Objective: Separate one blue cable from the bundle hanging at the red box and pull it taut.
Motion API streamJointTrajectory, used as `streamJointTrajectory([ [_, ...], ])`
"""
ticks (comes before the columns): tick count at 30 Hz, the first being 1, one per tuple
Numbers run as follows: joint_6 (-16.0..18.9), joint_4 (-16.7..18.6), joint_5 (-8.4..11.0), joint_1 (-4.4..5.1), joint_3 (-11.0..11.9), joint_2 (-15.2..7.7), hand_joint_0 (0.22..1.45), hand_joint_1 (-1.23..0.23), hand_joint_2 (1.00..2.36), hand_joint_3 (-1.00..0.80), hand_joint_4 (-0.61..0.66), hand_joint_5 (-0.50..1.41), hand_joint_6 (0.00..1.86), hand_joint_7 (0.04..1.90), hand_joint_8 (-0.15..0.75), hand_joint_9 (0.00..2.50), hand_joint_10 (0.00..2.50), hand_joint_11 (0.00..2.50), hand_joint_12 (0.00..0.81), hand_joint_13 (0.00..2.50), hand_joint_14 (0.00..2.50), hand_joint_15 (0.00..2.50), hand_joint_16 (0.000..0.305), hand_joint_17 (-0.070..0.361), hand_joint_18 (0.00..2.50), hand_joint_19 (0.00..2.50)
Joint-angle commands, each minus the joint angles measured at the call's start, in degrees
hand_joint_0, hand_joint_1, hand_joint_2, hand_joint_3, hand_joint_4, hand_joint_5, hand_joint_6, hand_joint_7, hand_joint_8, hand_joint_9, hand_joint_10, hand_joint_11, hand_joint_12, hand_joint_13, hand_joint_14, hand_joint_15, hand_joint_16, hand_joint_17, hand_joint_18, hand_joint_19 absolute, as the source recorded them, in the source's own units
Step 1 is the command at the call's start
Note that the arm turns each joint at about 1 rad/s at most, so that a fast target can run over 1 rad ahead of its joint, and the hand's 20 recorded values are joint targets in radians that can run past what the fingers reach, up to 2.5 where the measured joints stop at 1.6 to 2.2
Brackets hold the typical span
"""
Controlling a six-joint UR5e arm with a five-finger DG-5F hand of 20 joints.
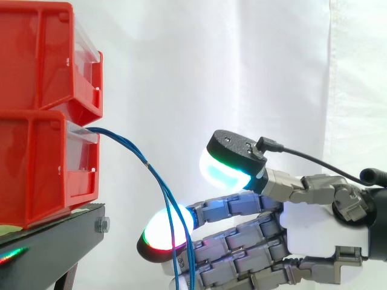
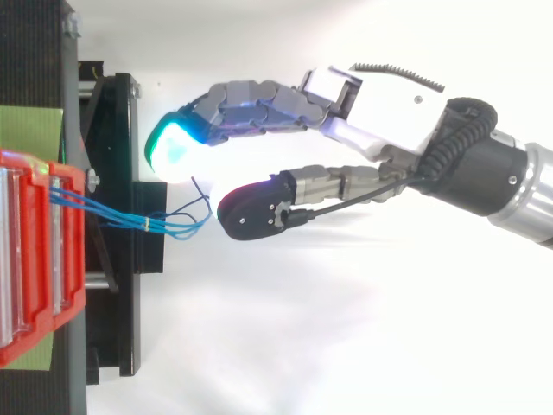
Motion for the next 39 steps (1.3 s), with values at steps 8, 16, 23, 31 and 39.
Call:
streamJointTrajectory([
  [8,0.33,0.14,-0.88,1.01,1.78,-0.44,0.53,-0.55,1.0,-0.48,0.24,-0.22,0.5,0.87,0.273,0.44,0.01,0.29,0.347,0.47,0.01,0.27,0.043,0.097,0.3,0.34],
  [16,0.68,0.58,-0.79,2.68,1.96,-0.44,0.53,-0.55,1.0,-0.48,0.24,-0.22,0.5,0.87,0.273,0.44,0.01,0.29,0.35,0.47,0.01,0.27,0.043,0.097,0.3,0.34],
  [23,3.49,-1.09,-0.61,3.29,3.89,-0.53,0.54,-0.55,1.0,-0.48,0.24,-0.22,0.5,0.87,0.272,0.44,0.01,0.29,0.35,0.48,0.01,0.28,0.043,0.097,0.3,0.34],
  [31,9.21,-0.91,-1.23,2.76,4.6,-2.99,0.54,-0.55,1.0,-0.48,0.24,-0.22,0.5,0.87,0.269,0.45,0.01,0.3,0.349,0.49,0.01,0.27,0.043,0.096,0.31,0.35],
  [39,9.82,-1.44,-1.32,2.68,4.68,-2.99,0.55,-0.55,1.0,-0.47,0.24,-0.22,0.5,0.87,0.268,0.46,0.01,0.31,0.348,0.5,0.01,0.29,0.042,0.095,0.33,0.35],
])
